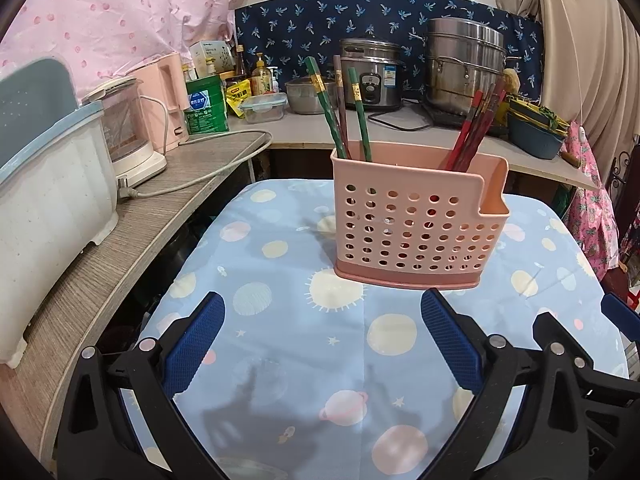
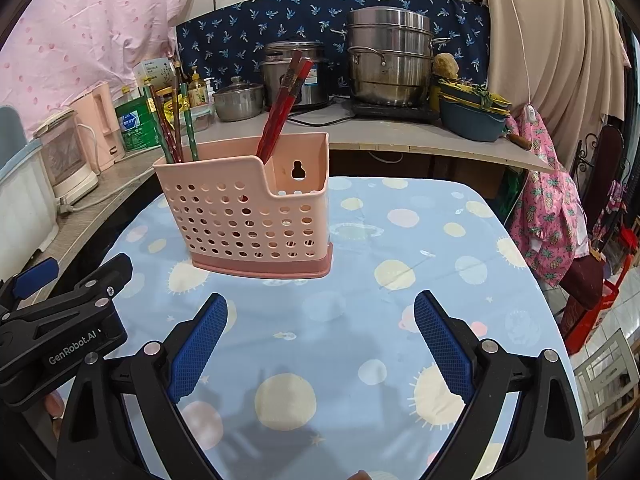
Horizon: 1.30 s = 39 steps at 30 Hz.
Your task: Organize utensils
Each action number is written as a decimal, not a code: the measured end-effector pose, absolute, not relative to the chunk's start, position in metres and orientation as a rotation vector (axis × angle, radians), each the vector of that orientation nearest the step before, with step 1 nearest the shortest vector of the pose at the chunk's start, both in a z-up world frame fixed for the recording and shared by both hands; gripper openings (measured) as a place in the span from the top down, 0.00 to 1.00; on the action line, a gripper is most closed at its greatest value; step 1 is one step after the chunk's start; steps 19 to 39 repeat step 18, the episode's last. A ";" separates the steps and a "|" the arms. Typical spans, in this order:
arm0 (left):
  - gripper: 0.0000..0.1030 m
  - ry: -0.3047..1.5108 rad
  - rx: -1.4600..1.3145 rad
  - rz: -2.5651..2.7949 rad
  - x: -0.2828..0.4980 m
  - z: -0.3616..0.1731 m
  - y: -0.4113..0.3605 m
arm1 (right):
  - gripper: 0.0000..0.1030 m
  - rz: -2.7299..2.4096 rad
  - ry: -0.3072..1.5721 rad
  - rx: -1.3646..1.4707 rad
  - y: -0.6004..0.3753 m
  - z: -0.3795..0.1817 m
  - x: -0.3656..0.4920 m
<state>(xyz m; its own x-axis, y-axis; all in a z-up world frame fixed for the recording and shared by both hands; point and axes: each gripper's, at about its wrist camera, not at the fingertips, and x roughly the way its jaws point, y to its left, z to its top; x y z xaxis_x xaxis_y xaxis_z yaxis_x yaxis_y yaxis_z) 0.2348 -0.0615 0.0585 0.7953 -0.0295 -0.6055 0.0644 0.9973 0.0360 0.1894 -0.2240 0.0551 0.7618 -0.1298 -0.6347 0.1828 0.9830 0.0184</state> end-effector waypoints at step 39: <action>0.09 0.640 0.048 -0.025 0.236 0.062 -0.059 | 0.12 -0.167 0.683 0.076 -0.221 0.056 0.191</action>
